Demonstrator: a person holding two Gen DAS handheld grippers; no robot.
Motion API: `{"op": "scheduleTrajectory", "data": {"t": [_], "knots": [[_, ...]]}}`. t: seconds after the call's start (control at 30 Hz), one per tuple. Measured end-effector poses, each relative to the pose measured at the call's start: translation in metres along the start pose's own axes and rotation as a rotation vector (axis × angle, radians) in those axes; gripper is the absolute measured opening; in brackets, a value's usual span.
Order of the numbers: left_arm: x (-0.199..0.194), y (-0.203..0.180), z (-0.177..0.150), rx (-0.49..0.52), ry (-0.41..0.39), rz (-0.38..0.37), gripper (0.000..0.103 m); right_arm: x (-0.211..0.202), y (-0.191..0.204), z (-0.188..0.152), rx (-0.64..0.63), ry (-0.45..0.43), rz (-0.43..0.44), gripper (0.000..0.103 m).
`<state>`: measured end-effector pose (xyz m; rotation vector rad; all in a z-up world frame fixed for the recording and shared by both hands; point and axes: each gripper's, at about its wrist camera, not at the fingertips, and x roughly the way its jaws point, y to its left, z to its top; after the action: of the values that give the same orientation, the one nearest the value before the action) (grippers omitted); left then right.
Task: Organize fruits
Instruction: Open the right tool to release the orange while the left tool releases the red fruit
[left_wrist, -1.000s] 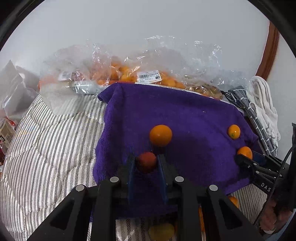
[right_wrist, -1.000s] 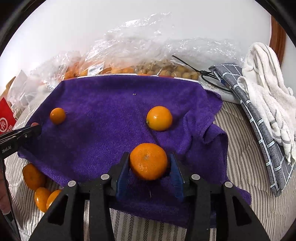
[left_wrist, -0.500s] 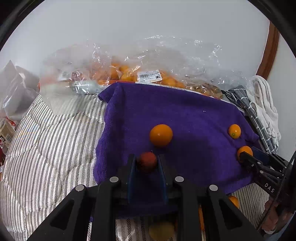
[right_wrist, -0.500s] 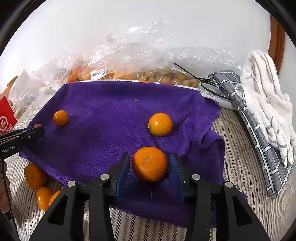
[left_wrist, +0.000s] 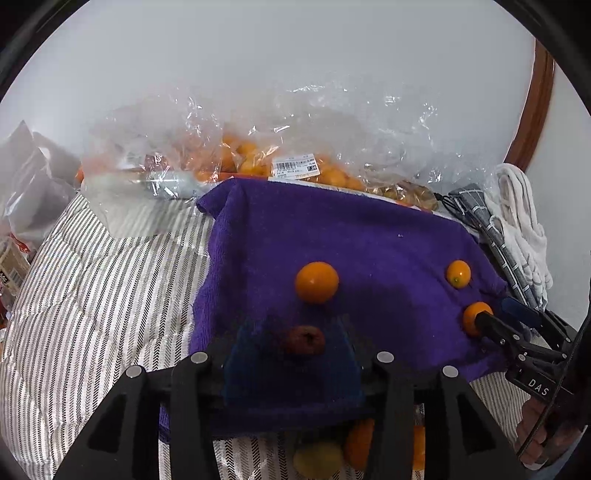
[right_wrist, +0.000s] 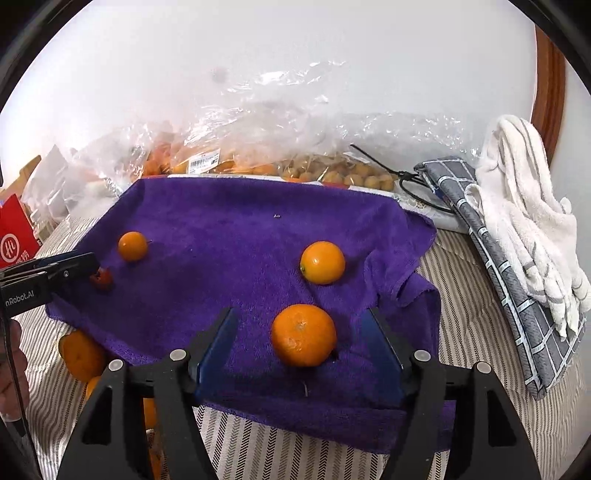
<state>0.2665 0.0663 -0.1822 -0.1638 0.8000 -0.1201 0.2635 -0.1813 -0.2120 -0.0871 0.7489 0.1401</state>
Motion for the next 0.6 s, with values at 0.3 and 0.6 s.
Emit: {"op": "scheduleTrajectory", "data": {"t": [0.3, 0.6], "knots": [[-0.015, 0.003, 0.0, -0.008, -0.116, 0.024, 0.044, -0.011, -0.001, 0.001, 0.013, -0.061, -0.004, 0.069], [-0.025, 0.013, -0.008, -0.047, -0.15, 0.011, 0.044, -0.021, -0.008, 0.003, 0.076, -0.033, 0.002, 0.069]]}}
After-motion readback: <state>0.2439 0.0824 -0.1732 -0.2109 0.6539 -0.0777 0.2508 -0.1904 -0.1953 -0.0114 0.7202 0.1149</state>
